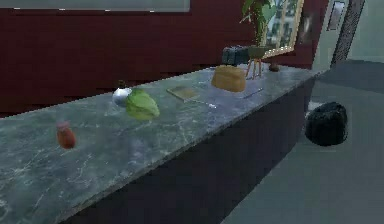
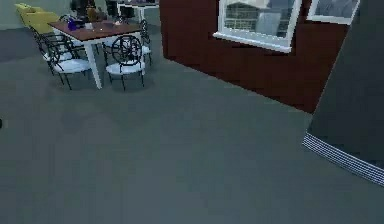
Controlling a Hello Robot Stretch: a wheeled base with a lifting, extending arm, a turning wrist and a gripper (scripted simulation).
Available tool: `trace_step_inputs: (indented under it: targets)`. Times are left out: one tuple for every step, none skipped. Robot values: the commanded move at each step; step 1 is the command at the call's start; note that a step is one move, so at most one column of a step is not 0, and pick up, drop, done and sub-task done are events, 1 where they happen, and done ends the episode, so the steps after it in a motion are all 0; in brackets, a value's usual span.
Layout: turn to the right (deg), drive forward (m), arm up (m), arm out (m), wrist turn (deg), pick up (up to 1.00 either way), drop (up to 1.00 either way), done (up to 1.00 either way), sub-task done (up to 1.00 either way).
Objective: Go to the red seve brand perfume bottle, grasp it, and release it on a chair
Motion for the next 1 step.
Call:
trace_step_inputs:
  targets:
    - [-45.0, 0.0, 0.0, 0.0, 0.0, 0.0, 0.0, 0.0, 0.0]
